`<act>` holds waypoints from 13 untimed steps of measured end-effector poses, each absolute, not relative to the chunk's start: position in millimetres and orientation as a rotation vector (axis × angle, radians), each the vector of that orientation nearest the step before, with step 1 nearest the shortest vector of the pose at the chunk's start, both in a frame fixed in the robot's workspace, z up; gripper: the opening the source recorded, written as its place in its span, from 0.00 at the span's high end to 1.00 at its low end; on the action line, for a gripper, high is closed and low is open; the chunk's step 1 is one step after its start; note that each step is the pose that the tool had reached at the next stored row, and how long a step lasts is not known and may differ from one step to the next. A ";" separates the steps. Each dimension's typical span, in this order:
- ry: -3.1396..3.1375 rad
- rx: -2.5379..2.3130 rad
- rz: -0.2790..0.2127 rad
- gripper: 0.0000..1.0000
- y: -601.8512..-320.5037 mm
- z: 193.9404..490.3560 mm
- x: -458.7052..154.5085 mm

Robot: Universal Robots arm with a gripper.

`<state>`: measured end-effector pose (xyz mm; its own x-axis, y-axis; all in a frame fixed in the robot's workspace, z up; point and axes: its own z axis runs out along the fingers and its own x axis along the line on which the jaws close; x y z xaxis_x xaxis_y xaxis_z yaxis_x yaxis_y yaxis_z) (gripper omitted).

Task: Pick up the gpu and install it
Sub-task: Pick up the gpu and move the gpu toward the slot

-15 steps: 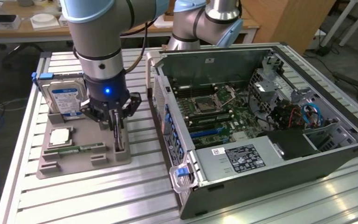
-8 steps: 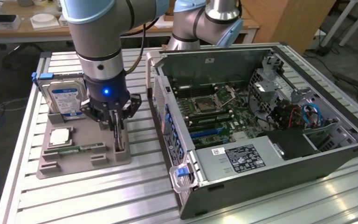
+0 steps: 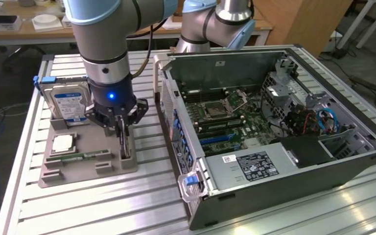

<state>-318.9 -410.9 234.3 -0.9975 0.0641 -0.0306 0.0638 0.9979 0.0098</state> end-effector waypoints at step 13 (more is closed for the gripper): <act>3.109 0.100 0.014 0.75 -410.9 234.3 -318.9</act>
